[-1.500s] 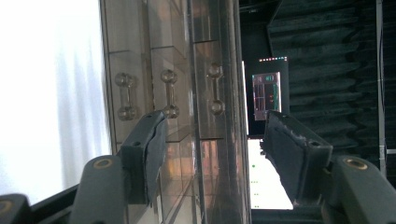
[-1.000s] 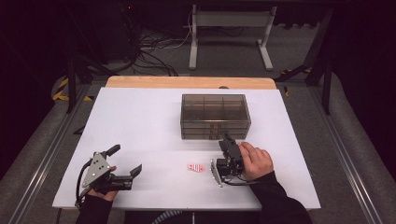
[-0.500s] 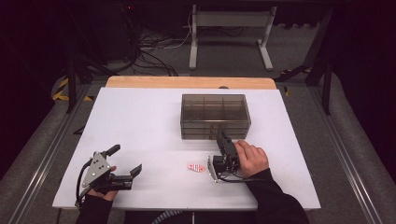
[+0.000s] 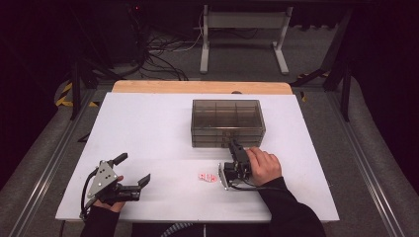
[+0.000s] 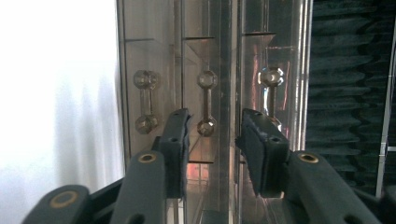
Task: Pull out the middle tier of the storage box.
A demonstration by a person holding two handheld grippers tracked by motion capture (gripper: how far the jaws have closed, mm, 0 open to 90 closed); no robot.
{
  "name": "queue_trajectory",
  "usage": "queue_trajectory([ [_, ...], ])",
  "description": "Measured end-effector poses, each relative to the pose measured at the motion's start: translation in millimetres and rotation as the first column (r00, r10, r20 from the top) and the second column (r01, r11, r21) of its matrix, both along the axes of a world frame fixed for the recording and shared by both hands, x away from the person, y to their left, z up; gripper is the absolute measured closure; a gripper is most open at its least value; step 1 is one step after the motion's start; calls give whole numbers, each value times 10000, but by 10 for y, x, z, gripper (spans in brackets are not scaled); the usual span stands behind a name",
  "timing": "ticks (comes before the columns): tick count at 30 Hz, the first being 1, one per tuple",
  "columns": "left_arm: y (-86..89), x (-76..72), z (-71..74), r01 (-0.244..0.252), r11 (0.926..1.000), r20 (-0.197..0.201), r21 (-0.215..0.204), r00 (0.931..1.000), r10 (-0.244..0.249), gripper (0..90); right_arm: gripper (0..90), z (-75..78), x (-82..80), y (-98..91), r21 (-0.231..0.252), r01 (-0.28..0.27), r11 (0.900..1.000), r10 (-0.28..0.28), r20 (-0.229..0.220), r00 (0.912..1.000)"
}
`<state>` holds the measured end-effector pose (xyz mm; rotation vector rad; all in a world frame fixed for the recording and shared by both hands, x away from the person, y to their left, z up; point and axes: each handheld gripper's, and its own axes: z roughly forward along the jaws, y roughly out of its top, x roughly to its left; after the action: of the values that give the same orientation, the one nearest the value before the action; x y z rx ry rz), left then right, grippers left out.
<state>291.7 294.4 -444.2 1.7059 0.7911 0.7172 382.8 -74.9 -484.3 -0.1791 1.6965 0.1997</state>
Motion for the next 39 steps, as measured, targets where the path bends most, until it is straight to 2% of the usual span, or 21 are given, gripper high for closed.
queue_trajectory([
  [12,0,3,0,23,10000,20,15,10000,-24,0,800,-71,48,15,-117,-148,9998,151,279,9995],
  [29,-1,7,0,44,10000,40,39,10000,-44,0,810,-71,50,-2,-54,-337,9994,338,295,9990],
  [39,12,0,8,12,10000,37,23,10000,-12,0,809,-40,24,-12,61,-427,9991,427,18,9991],
])
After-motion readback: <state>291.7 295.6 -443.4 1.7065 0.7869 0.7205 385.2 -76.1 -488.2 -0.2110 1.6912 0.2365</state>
